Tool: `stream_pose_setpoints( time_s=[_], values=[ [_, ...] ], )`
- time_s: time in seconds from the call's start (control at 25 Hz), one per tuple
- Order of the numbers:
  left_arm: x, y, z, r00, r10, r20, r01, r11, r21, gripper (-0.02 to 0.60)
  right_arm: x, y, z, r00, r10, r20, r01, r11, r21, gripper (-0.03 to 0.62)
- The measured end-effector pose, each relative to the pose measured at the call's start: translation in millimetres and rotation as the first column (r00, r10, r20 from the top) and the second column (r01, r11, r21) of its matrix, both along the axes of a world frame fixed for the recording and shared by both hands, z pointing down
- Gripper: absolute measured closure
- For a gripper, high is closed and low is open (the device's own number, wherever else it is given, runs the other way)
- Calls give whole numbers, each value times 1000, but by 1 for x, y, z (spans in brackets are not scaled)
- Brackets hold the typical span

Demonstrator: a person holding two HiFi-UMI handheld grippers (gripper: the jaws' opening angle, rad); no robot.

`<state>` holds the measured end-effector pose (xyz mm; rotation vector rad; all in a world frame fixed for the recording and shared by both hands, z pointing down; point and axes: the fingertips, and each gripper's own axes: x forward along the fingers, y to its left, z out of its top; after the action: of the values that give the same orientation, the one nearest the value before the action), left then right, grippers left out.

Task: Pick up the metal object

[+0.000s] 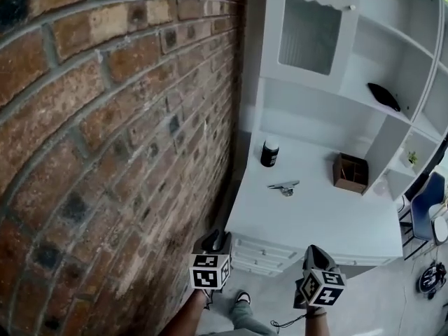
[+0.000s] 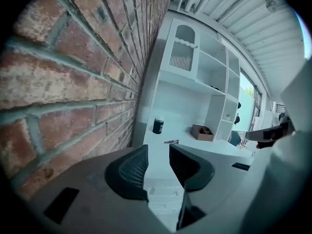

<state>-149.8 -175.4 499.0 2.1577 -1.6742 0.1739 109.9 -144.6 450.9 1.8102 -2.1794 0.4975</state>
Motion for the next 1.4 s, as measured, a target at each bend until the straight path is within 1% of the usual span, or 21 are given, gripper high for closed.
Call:
stream_pose_setpoints(
  time_s=[0.48,0.68,0.84,1.08,1.24,1.4],
  values=[
    [20,-118,-4,998,-68,-10,68,998,6,448,28,-130,-6,998,-57,-6,57,998,7,592],
    [26,-149,-7,996,-87,8,87,996,8,448,38,-172,-8,997,-72,12,72,997,18,592],
    [28,-166,-8,995,-86,41,86,996,-5,448,43,-195,-4,997,-69,47,68,998,11,591],
    [34,-189,-3,996,-62,61,64,998,-30,448,58,-214,10,997,-22,74,22,1000,-10,591],
    [46,-207,-2,998,-20,61,22,999,-32,448,68,-221,7,996,18,84,-18,1000,-1,592],
    [61,-224,-9,997,30,75,-29,999,-13,448,82,-229,3,995,56,80,-58,998,11,591]
  ],
)
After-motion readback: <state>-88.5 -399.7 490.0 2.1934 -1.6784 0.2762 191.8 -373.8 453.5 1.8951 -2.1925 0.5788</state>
